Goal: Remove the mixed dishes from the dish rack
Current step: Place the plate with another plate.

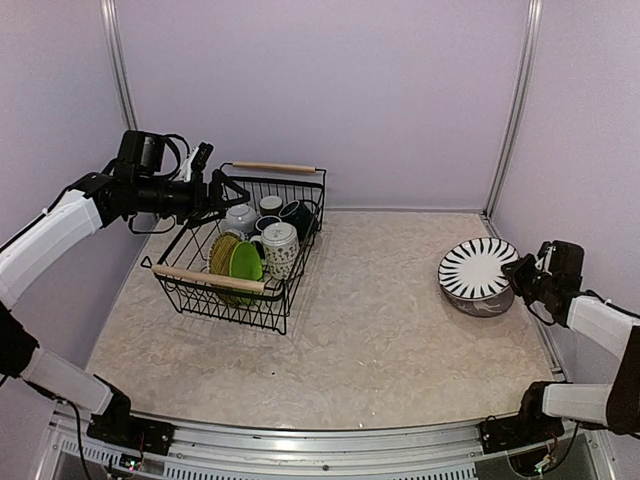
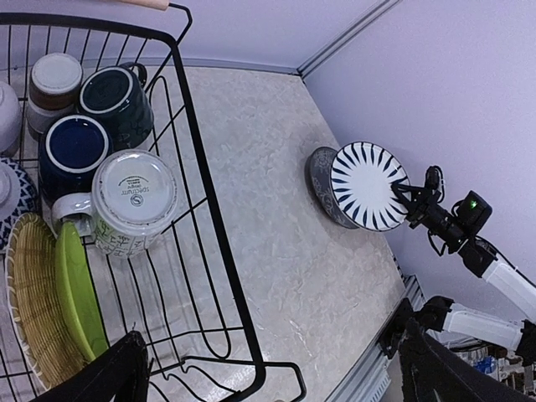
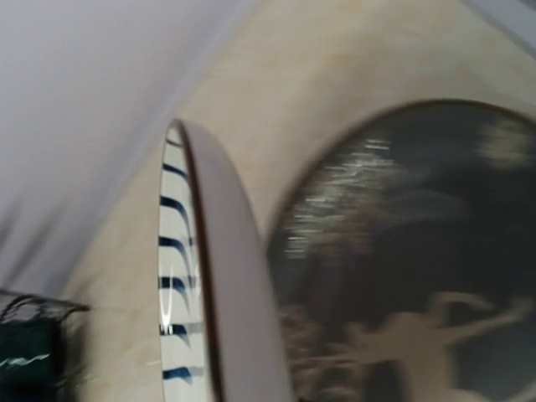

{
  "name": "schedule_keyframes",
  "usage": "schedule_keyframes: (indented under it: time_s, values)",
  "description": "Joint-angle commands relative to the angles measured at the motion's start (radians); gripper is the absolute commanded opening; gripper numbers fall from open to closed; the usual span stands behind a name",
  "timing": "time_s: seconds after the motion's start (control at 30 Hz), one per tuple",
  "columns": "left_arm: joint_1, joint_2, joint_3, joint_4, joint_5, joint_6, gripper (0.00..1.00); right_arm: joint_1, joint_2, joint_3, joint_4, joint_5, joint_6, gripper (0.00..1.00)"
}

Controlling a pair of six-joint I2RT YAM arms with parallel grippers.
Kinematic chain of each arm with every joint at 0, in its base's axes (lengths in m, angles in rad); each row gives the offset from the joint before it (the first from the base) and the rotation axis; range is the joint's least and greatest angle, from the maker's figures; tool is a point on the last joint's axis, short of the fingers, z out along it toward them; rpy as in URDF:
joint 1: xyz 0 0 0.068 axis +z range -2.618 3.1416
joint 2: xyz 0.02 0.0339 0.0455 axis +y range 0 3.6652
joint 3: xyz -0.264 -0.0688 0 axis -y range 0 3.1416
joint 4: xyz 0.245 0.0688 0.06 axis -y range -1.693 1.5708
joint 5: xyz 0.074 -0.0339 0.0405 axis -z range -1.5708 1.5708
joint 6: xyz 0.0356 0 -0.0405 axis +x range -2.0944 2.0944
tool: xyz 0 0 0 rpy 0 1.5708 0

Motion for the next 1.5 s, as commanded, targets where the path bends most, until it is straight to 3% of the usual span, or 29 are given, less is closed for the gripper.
schedule_keyframes:
  time_s: [0.0, 0.3, 0.67, 1.1, 1.47]
  values:
    - [0.009, 0.013, 0.028, -0.032, -0.027, 0.009, 0.99, -0.112, 0.047, -0.007, 0.123, -0.135, -0.022, 0.00]
    - [0.018, 0.020, 0.031, -0.035, -0.024, 0.009, 0.99, -0.199, 0.243, -0.013, 0.271, -0.281, -0.022, 0.00]
    - [0.026, 0.027, 0.034, -0.035, -0.013, 0.005, 0.99, -0.217, 0.393, 0.019, 0.284, -0.285, -0.090, 0.00]
    - [0.034, 0.022, 0.041, -0.049, -0.017, 0.007, 0.99, -0.219, 0.430, 0.102, 0.038, -0.163, -0.289, 0.48]
    - [0.035, 0.027, 0.050, -0.065, -0.035, 0.014, 0.99, -0.218, 0.379, 0.137, -0.182, -0.020, -0.447, 0.78]
